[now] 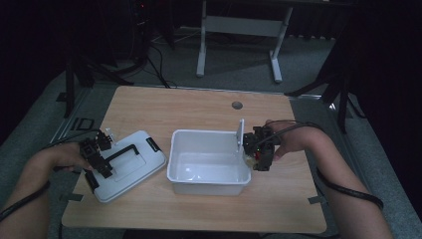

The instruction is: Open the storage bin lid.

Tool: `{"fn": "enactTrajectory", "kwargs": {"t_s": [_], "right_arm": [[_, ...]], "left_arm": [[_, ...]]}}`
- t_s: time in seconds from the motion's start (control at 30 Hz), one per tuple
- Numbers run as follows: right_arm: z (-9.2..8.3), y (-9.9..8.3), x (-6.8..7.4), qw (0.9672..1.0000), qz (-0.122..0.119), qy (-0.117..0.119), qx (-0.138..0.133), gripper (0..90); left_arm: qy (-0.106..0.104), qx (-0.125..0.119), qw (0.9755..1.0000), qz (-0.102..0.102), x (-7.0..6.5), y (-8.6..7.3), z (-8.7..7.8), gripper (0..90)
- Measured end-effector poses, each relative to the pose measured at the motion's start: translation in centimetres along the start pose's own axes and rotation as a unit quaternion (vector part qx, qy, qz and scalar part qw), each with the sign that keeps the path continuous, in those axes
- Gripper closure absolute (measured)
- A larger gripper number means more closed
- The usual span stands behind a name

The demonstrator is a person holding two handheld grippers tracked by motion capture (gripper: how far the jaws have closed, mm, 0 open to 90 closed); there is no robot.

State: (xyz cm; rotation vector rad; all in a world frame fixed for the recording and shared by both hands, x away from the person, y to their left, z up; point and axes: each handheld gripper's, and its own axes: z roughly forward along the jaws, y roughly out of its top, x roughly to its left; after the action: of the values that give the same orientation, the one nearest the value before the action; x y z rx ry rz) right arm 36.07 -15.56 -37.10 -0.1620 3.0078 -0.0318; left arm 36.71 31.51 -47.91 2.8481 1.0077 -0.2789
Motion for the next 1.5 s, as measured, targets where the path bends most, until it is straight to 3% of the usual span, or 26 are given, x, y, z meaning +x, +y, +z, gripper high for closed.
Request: {"fn": "enactTrajectory", "kwargs": {"t_s": [0.57, 0.77, 1.5], "right_arm": [[0.0, 4.4, -0.3, 0.9993, -0.037, 0.0, -0.003, 20.5], [1.2, 5.5, -0.1, 0.9984, -0.056, 0.007, -0.004, 20.5], [6.9, 5.7, -1.0, 0.9979, -0.054, 0.035, 0.012, 20.5]], "left_arm": [[0.005, -0.006, 1.0, -0.003, 0.2, -0.1, -0.2, 43.1], [0.005, -0.007, 1.0, -0.002, 0.2, 0.0, -0.1, 43.1], [0.002, -0.002, 1.0, -0.002, 0.3, 0.2, 0.6, 43.1]]}}
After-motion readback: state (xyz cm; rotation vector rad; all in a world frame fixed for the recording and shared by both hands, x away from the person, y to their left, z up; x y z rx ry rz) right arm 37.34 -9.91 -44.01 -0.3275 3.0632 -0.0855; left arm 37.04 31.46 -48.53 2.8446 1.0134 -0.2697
